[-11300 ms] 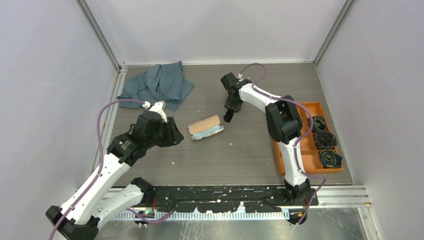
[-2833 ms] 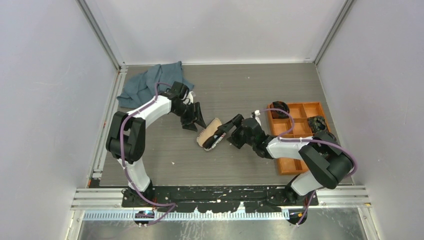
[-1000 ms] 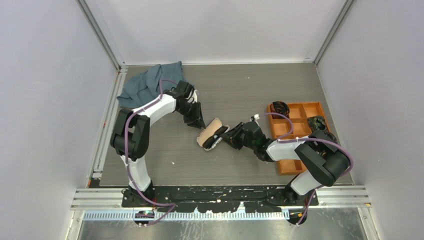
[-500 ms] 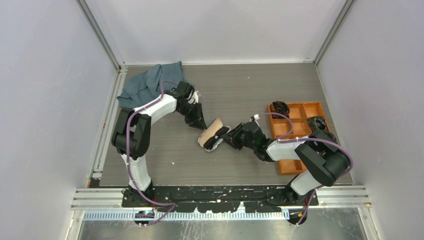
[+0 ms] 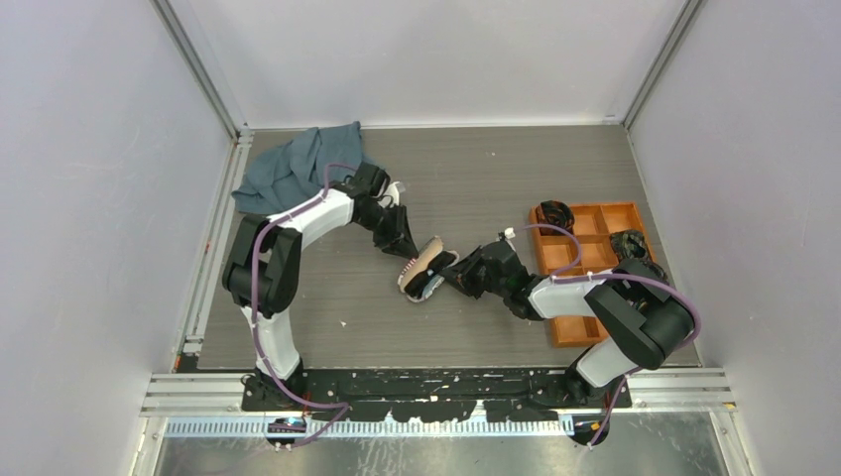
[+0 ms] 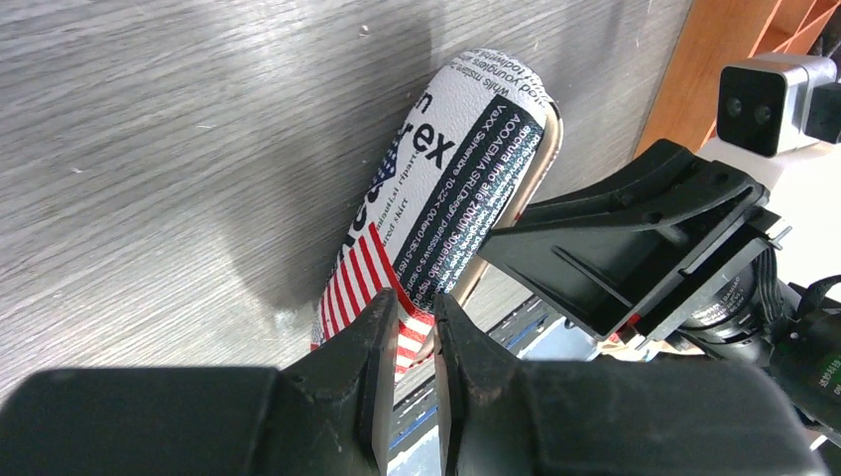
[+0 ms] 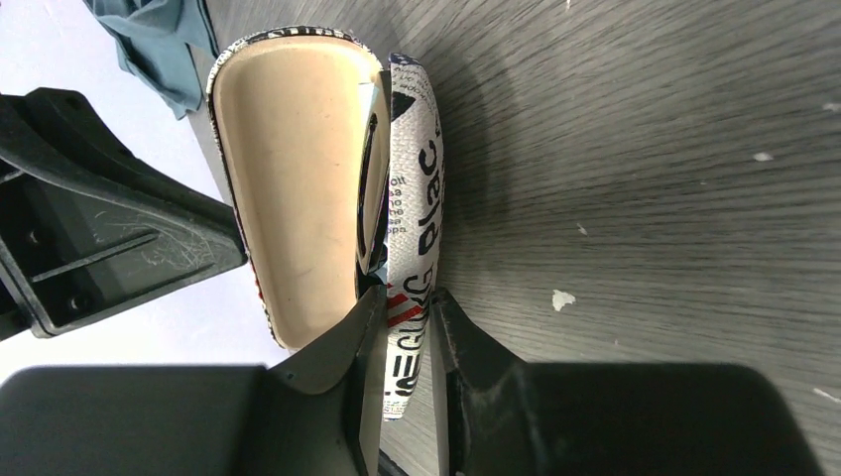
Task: Organize the sunglasses
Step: Close the sunglasses case at the center of the board, then place the sunglasses case at the center of the board.
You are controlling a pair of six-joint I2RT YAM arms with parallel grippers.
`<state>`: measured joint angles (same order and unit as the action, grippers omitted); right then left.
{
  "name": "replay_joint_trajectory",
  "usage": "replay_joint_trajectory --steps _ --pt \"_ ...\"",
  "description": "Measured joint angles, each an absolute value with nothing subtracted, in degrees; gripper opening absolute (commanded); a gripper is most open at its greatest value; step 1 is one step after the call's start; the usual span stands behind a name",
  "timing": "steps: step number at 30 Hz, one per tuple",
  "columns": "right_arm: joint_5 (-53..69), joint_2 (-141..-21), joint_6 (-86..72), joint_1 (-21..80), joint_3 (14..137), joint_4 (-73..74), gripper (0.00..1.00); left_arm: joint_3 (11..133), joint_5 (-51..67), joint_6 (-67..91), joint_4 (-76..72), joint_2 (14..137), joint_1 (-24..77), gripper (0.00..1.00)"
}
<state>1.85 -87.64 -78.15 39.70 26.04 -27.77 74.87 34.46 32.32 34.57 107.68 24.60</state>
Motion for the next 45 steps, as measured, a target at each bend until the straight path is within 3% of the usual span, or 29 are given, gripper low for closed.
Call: replay_joint_trajectory --steps 33,45 --pt "1.3 -87.7 -77.0 39.5 26.0 -22.8 0.24 75.3 35.7 37.1 28.9 110.9 33.6 0.2" --pt "0.6 -84.3 -75.9 39.5 26.0 -19.1 0.38 75.7 35.4 37.1 29.5 110.9 33.7 0.2"
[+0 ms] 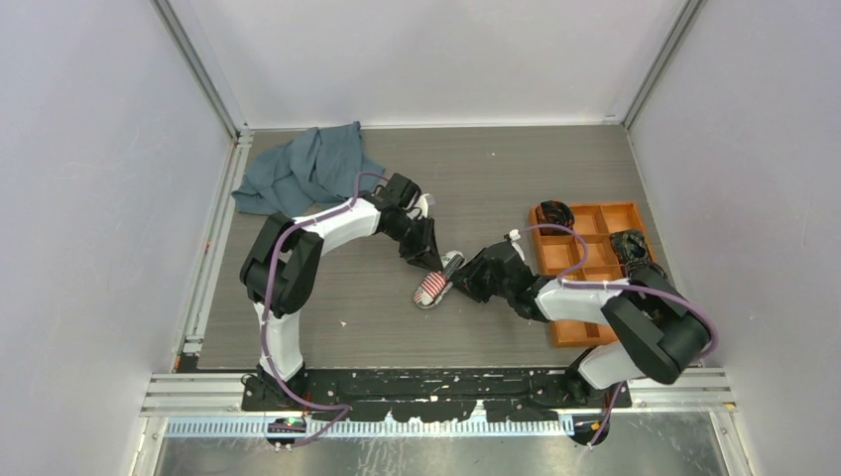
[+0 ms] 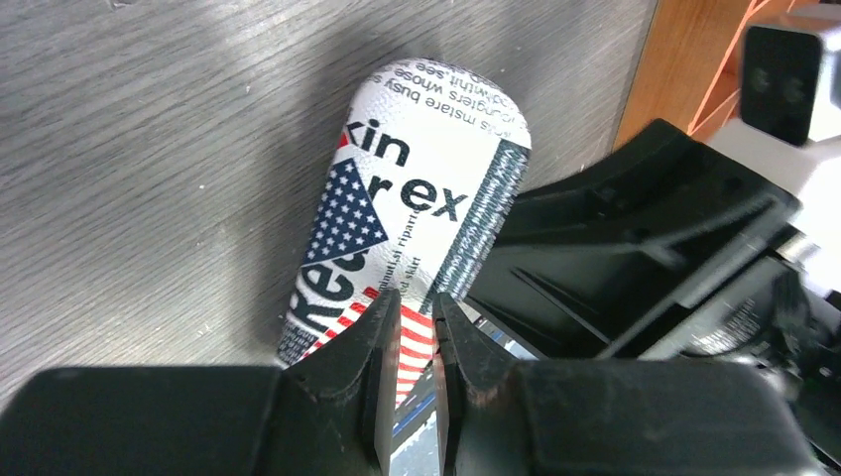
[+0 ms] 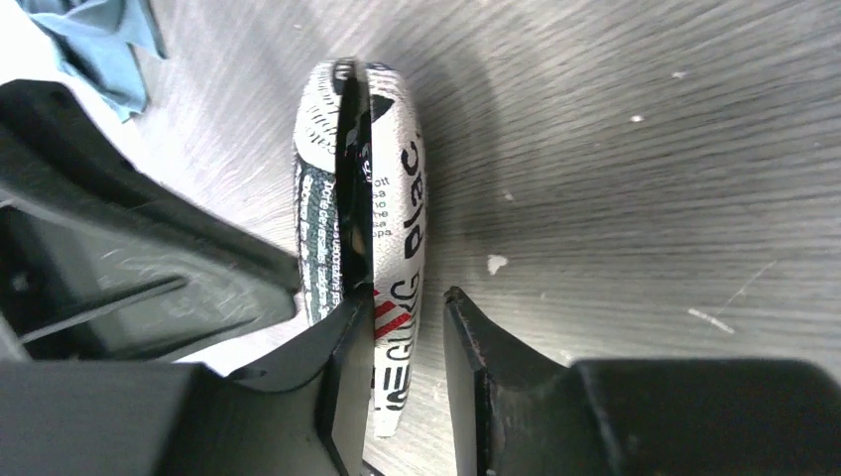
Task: Organize the sunglasses
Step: Place the sunglasses case at the center of the board.
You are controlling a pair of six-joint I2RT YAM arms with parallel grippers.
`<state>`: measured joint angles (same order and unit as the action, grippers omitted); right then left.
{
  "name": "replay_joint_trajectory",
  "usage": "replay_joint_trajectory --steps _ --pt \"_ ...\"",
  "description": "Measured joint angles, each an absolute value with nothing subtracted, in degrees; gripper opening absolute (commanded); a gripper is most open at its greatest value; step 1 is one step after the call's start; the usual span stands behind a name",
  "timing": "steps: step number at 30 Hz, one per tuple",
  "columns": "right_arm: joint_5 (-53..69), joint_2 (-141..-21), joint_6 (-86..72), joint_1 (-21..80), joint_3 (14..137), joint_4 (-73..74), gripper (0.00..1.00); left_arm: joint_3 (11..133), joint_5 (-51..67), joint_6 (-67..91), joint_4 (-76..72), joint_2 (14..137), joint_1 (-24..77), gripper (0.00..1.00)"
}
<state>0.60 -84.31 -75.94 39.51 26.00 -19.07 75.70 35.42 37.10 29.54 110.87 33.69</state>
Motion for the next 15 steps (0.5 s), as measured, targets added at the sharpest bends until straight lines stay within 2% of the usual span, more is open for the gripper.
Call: replay_joint_trajectory --steps 8,11,15 --pt "-2.0 -72.7 -71.7 39.5 26.0 -11.2 0.42 76.9 32.1 36.4 32.7 110.9 34.3 0.2" --pt "-2.5 -68.9 -70.1 39.5 26.0 -8.8 0.48 77.3 31.3 35.9 33.8 110.9 34.5 0.2" --pt "-2.7 -64.5 -67.1 39.5 26.1 -5.0 0.61 77.7 30.4 35.5 34.7 110.7 34.5 0.21"
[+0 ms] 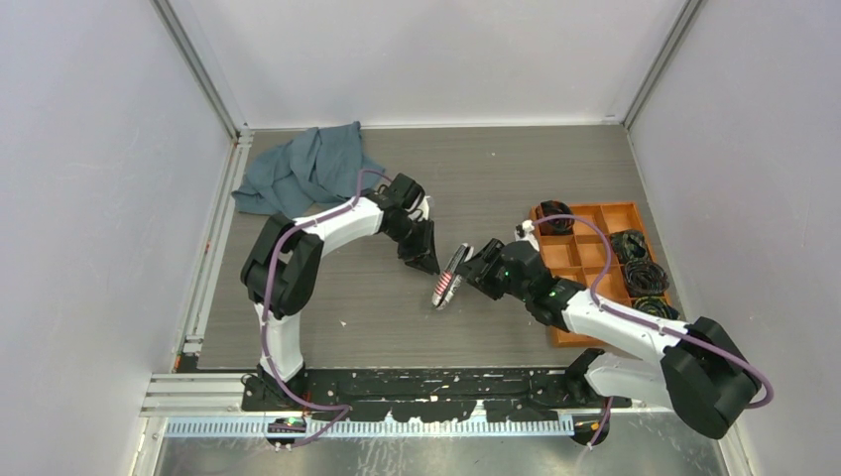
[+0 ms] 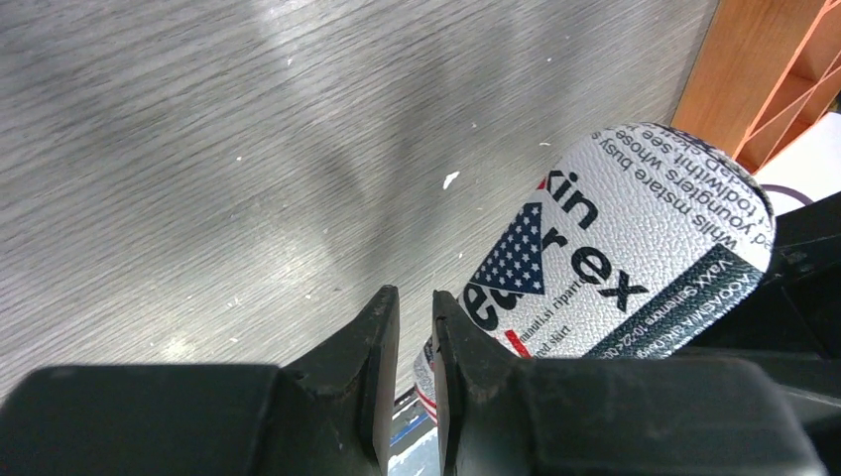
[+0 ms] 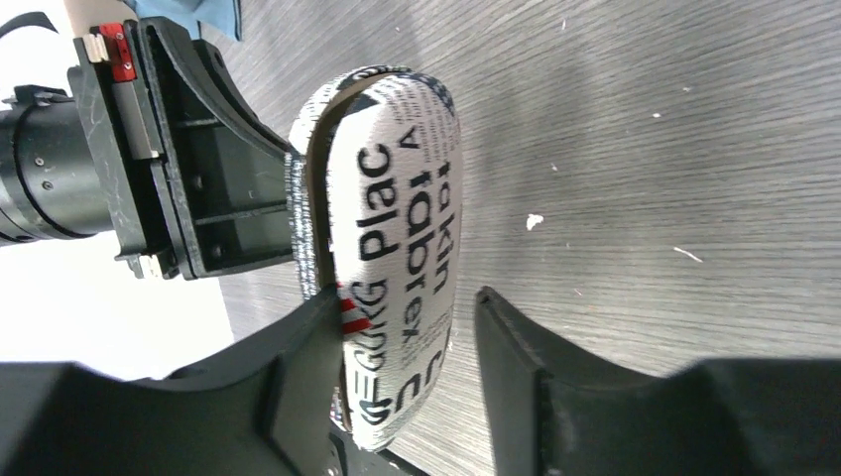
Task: Organize the sunglasses
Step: Place the sunglasses case at the center of the board.
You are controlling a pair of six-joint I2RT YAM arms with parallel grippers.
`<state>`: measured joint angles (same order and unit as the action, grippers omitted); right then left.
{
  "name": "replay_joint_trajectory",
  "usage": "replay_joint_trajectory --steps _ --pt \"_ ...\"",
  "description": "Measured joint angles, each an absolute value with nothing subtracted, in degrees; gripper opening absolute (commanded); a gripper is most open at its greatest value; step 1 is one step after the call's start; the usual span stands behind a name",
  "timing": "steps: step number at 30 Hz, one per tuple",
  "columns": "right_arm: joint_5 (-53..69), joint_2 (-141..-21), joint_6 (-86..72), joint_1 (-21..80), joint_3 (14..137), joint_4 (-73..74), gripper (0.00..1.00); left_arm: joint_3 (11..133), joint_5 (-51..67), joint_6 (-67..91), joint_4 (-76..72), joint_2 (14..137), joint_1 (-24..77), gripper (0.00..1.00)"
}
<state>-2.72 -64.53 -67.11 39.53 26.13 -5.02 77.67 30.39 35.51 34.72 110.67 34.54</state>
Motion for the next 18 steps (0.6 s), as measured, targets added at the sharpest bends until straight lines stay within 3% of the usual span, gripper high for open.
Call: replay_joint_trajectory --steps 5,14,16,18 --pt "-1.8 -64.7 -64.9 39.5 26.5 -3.9 0.65 77.7 28.9 35.2 36.1 110.1 34.5 0.23" --pt "4.5 -74.8 -64.9 39.5 26.5 -10.9 0.63 77.6 25.4 33.9 39.2 107.1 34.3 0.29" --pt "6.9 -77.4 -66.3 39.2 25.2 -17.5 0.63 77.3 24.7 33.8 39.9 105.3 33.9 0.38" --pt "8.6 -80.4 -67.8 38.9 24.3 -22.7 0.63 76.5 23.9 33.5 40.4 102.7 33.3 0.55"
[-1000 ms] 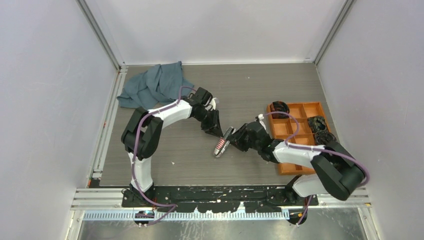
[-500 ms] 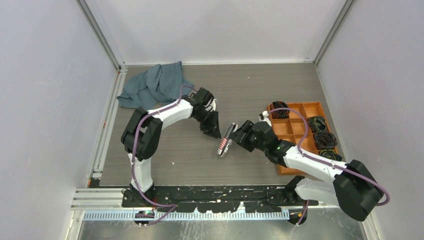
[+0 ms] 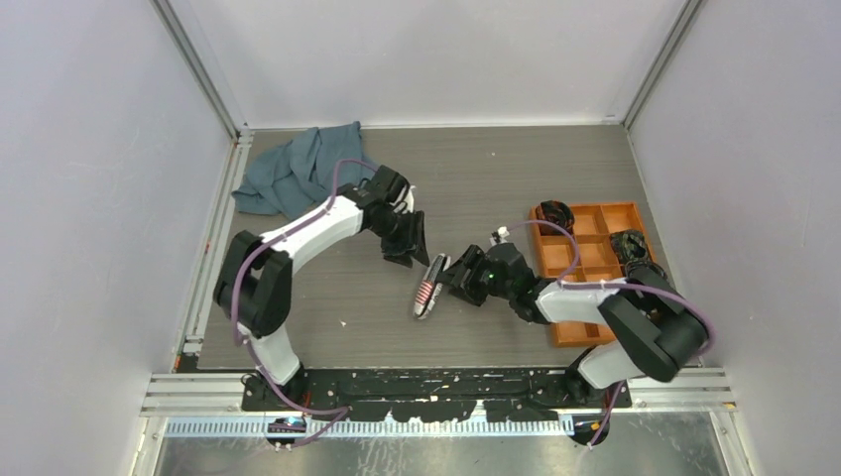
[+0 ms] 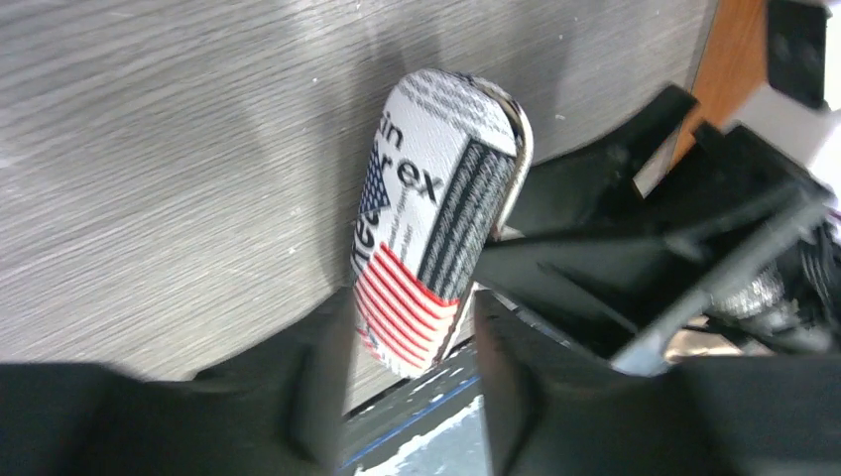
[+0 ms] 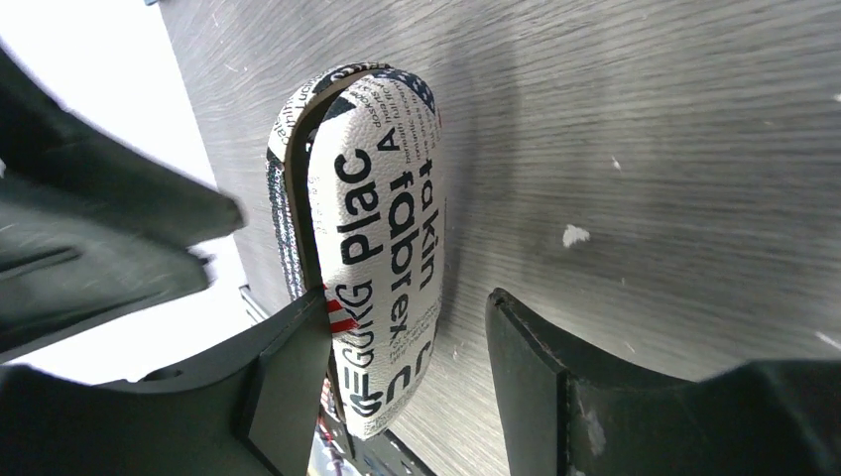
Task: Organize the sunglasses
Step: Place the sunglasses case at the center of the board.
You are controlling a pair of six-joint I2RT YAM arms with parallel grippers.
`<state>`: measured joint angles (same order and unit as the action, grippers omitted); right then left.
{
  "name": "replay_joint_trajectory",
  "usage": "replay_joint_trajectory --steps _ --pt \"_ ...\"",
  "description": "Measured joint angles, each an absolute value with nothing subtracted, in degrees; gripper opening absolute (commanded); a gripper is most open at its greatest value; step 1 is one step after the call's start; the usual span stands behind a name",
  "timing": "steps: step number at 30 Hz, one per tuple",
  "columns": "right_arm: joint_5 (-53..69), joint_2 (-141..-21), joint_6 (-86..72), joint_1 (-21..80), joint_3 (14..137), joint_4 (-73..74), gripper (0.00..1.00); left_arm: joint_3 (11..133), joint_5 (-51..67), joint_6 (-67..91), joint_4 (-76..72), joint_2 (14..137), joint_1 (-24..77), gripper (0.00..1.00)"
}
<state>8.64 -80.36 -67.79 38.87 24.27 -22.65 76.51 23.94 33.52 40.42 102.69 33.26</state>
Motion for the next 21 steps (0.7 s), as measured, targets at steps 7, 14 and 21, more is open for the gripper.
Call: replay_joint_trajectory --steps 7,14,21 --pt "12.5 -90.4 -72.5 38.6 23.9 -35.9 0.63 67.3 23.1 33.9 38.9 91.5 32.5 0.96" --pt "14.2 -91.2 -73.9 38.5 23.8 -40.4 0.64 53.0 26.2 36.1 31.7 86.0 33.1 0.95" --pt "14.9 -91.2 -73.9 37.6 22.6 -41.8 0.65 49.1 28.4 37.6 25.1 87.4 33.1 0.92"
